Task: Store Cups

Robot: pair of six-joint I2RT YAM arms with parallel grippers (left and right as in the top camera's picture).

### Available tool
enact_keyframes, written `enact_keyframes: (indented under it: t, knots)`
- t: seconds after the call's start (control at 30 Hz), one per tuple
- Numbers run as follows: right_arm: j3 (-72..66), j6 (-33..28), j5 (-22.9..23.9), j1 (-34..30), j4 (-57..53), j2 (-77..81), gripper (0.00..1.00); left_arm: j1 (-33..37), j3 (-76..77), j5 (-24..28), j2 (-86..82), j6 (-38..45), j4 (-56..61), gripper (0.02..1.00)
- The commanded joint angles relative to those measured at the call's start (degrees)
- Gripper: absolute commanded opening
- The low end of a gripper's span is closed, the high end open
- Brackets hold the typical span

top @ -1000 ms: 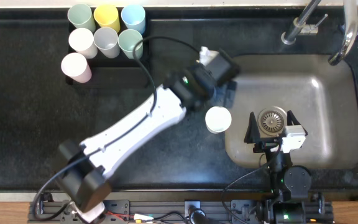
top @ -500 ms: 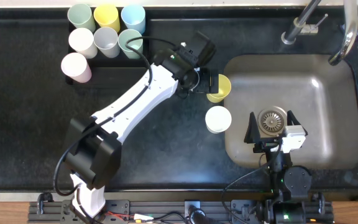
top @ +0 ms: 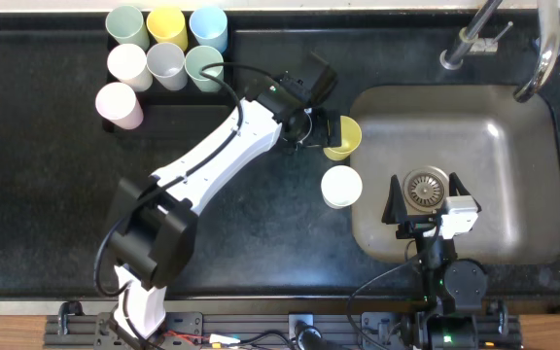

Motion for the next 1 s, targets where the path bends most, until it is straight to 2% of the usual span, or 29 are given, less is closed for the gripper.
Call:
enact_keyframes:
  t: [0.03, 0.07, 0.1, 0.13, 0.37, 0.53, 0.7, 0.87, 1.0]
  knots:
    - [-0.8, 0.2, -0.3, -0.3, 0.3, -0.5, 0.996, 0.5, 0.1, -0.6, 0.6, -2.2, 0.2, 0.873]
    - [-0.8, 0.2, -0.3, -0.3, 0.3, -0.5, 0.998, 0.5, 0.1, -1.2, 0.7, -3.2, 0.1, 0.643]
    - [-0.8, 0.2, -0.3, -0.3, 0.3, -0.5, 0.998, 0.5, 0.1, -1.4, 0.8, -3.6, 0.2, 0.299]
    - [-0.8, 0.2, -0.3, -0.3, 0.3, -0.5, 0.998, 0.5, 0.1, -1.4, 0.9, -3.5, 0.4, 0.036]
    - [-0.8, 0.2, -0.3, -0.3, 0.3, -0.5, 0.998, 1.2, 2.9, -2.4, 0.1, -3.4, 0.9, 0.036]
    - [-0.8, 0.2, -0.3, -0.3, 0.3, -0.5, 0.996, 5.8, 6.1, -3.8, -7.2, -3.4, -1.4, 0.036]
    - [-0.8, 0.2, -0.3, -0.3, 0.3, -0.5, 0.998, 17.6, 6.1, -3.8, -15.6, -7.5, -10.7, 0.036]
    - [-0.8, 0.2, -0.3, -0.3, 0.3, -0.5, 0.996, 31.2, 5.8, -4.2, -17.3, -7.9, -20.7, 0.036]
    - [-0.8, 0.2, -0.3, -0.3, 0.3, -0.5, 0.998, 36.0, 4.1, -5.9, -15.4, -11.5, -21.9, 0.036]
